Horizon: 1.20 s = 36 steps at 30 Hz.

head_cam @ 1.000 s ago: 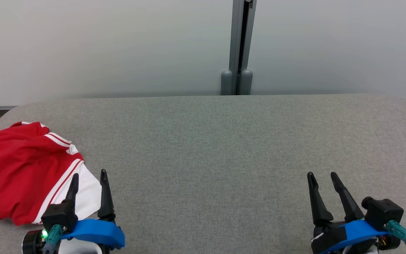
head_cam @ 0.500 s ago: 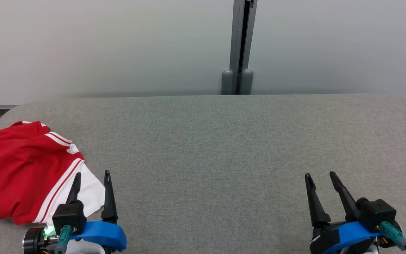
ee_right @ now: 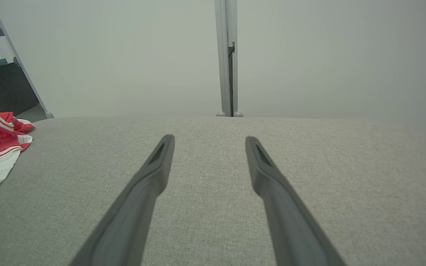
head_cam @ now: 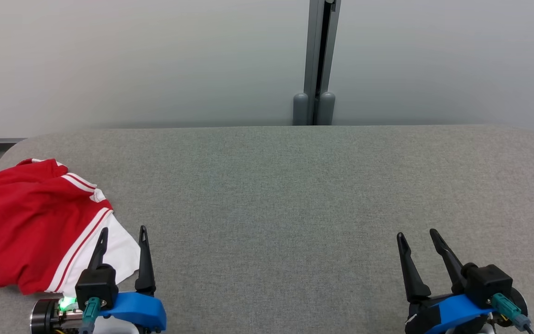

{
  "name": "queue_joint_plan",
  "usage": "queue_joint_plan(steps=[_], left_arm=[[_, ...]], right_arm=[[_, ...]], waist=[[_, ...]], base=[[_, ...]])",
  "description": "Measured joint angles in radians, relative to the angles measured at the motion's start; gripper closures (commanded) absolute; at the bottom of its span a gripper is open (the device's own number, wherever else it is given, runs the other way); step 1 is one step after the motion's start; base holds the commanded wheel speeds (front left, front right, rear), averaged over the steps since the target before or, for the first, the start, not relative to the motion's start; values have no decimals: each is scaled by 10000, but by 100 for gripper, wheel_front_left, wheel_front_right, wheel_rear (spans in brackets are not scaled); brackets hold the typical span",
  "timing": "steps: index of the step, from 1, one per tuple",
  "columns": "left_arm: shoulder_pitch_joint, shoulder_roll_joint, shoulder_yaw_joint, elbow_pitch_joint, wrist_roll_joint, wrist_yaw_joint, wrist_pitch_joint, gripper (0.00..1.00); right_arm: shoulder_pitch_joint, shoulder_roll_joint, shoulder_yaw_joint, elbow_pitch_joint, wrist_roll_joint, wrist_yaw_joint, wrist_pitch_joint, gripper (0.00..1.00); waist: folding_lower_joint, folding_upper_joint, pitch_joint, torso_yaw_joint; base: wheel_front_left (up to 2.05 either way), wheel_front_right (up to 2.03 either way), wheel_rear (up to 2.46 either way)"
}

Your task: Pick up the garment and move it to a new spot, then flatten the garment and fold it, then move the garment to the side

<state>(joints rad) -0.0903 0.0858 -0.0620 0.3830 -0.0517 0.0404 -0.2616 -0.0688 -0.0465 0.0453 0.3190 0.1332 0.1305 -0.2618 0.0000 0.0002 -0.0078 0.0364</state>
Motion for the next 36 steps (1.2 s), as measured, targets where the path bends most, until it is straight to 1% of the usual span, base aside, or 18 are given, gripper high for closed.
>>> queue_joint_plan(steps=[11, 18, 26, 36], left_arm=[[-73, 0, 2, 84, -102, 0, -2, 0], [-121, 50, 4, 48, -119, -2, -2, 0], [-121, 125, 107, -73, -174, 31, -12, 0], [-67, 286, 257, -230, -203, 104, -12, 0]], right_arm=[[-56, -2, -12, 107, 58, 0, -4, 0], [-53, -4, -19, 102, 113, 0, -6, 0], [-40, -6, 104, 94, 288, 0, -8, 0], [77, -6, 182, 136, 447, 0, -8, 0]], waist=[[0, 0, 18, 47], [0, 0, 6, 262], [0, -2, -52, 777], [0, -3, -165, 1770]], base=[[0, 0, 0], [0, 0, 0], [0, 0, 0], [0, 0, 0]])
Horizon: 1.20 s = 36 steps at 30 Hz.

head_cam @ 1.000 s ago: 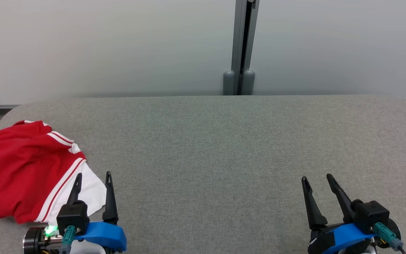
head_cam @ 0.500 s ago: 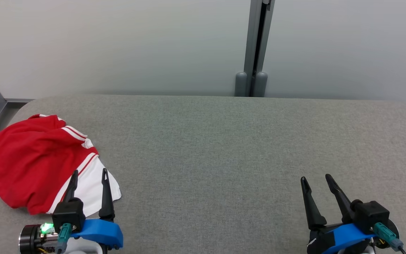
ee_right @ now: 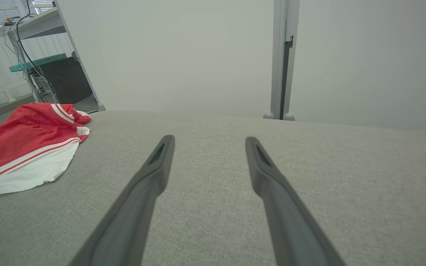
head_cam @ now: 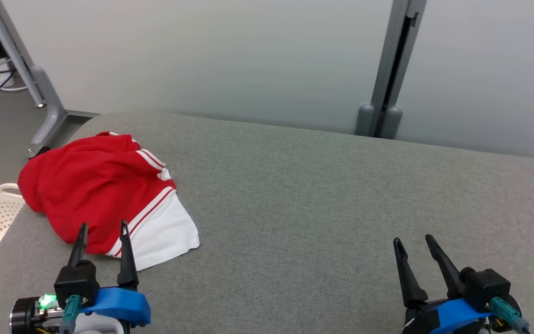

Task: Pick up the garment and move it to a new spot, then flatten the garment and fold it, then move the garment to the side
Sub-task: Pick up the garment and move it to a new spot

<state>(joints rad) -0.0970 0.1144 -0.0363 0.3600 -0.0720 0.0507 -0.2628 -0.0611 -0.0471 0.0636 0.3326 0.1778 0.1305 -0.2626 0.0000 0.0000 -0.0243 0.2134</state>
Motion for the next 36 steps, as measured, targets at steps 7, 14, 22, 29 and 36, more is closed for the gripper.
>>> queue_joint_plan(steps=[7, 14, 22, 29, 36], left_arm=[[95, 31, 119, -115, -63, 19, -2, 0], [138, 56, 236, -79, -119, 17, 0, 0], [175, 165, 353, -65, -153, 0, 0, 0], [250, 201, 525, -119, -217, 15, 0, 0], [128, 205, 616, -52, -326, -59, 0, 0]], right_arm=[[6, 0, 27, 4, 0, 0, 0, 0], [89, -2, -50, 17, 13, 0, 0, 0], [90, 2, -31, 0, 31, 0, 0, 0], [79, 0, 52, 38, 67, 0, 0, 0], [30, 2, 69, 25, -8, 0, 2, 0]], waist=[[1, 1, 40, 755], [0, 0, -39, 1717], [0, 0, -37, 2614], [1, 0, 61, 2776], [1, 0, 191, 2460]], base=[[0, 0, 0], [0, 0, 0], [0, 0, 0], [0, 0, 0], [0, 0, 0]])
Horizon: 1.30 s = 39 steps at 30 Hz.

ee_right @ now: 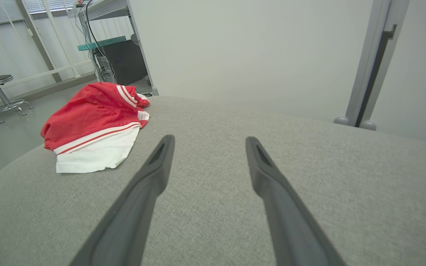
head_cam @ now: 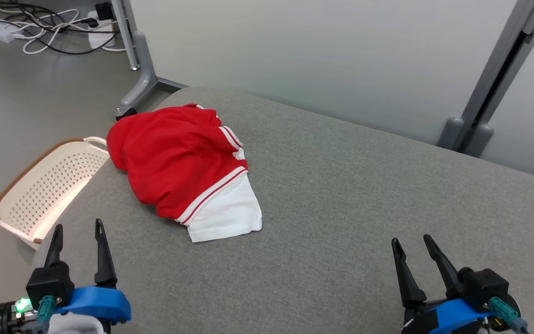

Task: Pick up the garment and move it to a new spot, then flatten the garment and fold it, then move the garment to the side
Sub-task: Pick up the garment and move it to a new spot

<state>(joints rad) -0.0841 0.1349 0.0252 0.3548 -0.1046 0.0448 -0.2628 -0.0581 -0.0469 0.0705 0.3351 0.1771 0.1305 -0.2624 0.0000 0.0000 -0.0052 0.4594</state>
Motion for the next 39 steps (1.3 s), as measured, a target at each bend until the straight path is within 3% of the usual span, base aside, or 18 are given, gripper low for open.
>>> queue_joint_plan(steps=[9, 21, 32, 39], left_arm=[[-1598, 395, 311, 209, -186, -353, 0, 0], [-4616, 1344, 968, 1160, -430, -790, -4, 0], [-6072, 2057, 953, 3950, -376, -1087, -2, 0], [-6186, 1973, 813, 5975, -545, -1333, 0, 0]], right_arm=[[-306, -4, -132, -217, -562, 0, -2, 0], [-1069, -6, -483, -825, -1327, 0, 0, 0], [-1384, -8, -690, -1304, -1394, 2, -2, 0], [-1449, -6, -612, -1329, -1377, 0, -2, 0]], waist=[[-1, 0, 664, -1082], [3, 2, 2470, -2830], [1, 3, 3529, -3461], [0, 3, 3821, -3531]], base=[[0, 0, 0], [0, 0, 0], [0, 0, 0], [0, 0, 0]])
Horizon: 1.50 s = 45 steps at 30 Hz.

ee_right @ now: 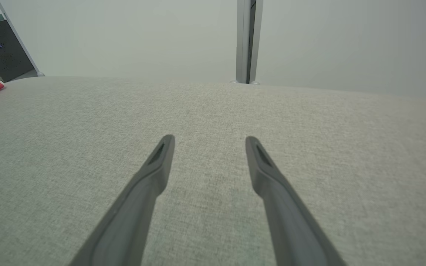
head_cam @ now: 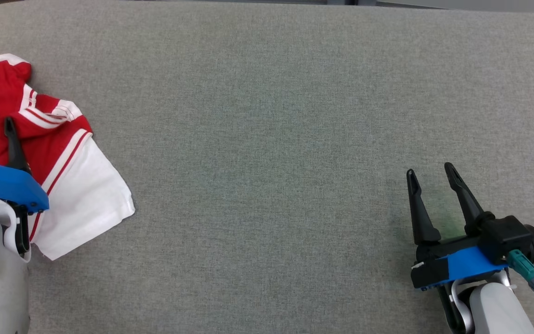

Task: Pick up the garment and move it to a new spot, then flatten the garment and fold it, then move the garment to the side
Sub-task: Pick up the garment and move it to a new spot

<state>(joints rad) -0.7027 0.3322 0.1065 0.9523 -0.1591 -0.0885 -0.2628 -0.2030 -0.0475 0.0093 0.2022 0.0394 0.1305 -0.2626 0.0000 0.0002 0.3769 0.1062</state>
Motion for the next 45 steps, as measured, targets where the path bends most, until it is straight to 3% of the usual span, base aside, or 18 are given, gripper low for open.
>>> queue_joint_plan(steps=[10, 11, 13, 20, 33, 39, 45], left_arm=[[-425, -173, -46, 1396, -82, -12, -4, 0], [-467, -186, -73, 1536, -82, -19, -4, 62], [-551, -188, -113, 1647, -82, -23, -2, 100], [-511, -173, -182, 1018, -58, -153, 0, 100], [-316, 13, -447, -2552, 477, -259, 0, 100], [-396, 31, -686, -4456, 640, -316, 0, 100], [-854, -182, -1358, -6050, 623, -355, 0, 100]], right_arm=[[-148, 0, 84, -86, -67, 0, 0, 0], [-148, 0, 92, -84, -65, 2, 0, 0], [-148, 0, 111, -71, -59, 0, 0, 0], [-85, 0, 213, 82, 144, 0, 0, 0], [249, 0, 462, 380, 765, 0, 0, 0], [451, 2, 491, 357, 1143, 2, 0, 0], [545, 0, 546, 337, 1392, 2, 0, 0]], waist=[[0, 0, 251, 38], [0, 0, 243, 42], [0, 0, 204, 52], [0, -2, -246, 165], [-2, -3, -1458, 193], [-3, -4, -1861, -228], [-2, -4, -1971, -1110]], base=[[0, 0, 0], [0, 0, 0], [0, 0, 0], [0, 0, 0], [0, 0, 0], [0, 0, 0], [0, 0, 0]])
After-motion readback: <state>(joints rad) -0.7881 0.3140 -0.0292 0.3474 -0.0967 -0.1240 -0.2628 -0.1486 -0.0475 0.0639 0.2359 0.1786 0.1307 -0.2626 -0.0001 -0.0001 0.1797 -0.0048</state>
